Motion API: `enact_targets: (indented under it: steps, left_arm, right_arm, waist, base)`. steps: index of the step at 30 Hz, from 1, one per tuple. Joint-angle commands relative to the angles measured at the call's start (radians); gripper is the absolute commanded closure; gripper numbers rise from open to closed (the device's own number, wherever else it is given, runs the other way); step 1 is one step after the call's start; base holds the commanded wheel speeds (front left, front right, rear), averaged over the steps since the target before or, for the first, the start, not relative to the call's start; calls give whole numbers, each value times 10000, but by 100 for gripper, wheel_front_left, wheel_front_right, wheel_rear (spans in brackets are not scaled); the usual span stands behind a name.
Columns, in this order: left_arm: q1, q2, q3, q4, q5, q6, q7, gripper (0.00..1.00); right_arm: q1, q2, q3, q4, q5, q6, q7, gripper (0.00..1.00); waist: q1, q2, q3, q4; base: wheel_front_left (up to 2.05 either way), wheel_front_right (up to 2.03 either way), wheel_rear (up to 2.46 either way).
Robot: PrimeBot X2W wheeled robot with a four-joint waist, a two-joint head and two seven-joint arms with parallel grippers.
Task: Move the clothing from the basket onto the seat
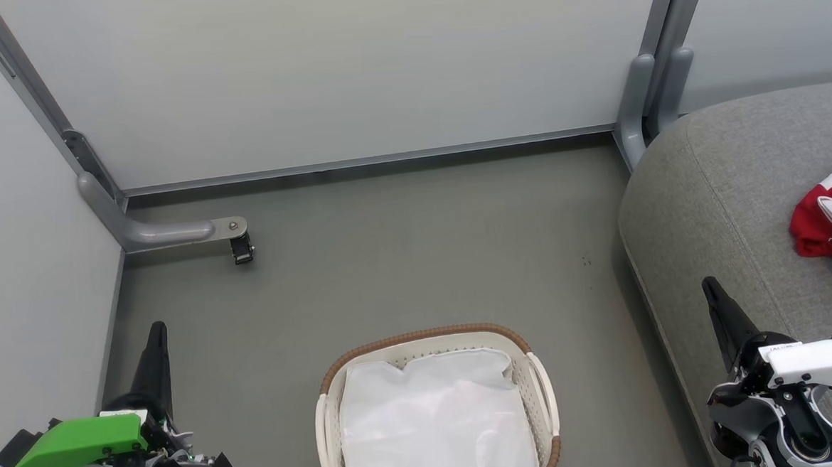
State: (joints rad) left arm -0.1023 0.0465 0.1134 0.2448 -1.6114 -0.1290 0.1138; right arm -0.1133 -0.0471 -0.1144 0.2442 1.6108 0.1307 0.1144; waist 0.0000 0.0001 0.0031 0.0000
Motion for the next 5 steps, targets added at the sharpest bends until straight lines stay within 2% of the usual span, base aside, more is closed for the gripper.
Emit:
enact_targets:
  steps: [1, 5]
  left_arm:
    - [-116, 70, 24, -16, -31, -36, 42, 100]
    - [-116, 70, 23, -16, -31, -36, 42, 100]
  right_arm:
    - [112, -59, -16, -30, 42, 0, 29, 100]
    - [112, -59, -16, -30, 42, 0, 28, 100]
  waist:
    - [0, -1, 0, 0]
    - [0, -1, 0, 0]
  base:
    - [0, 0, 0]
    - [0, 0, 0]
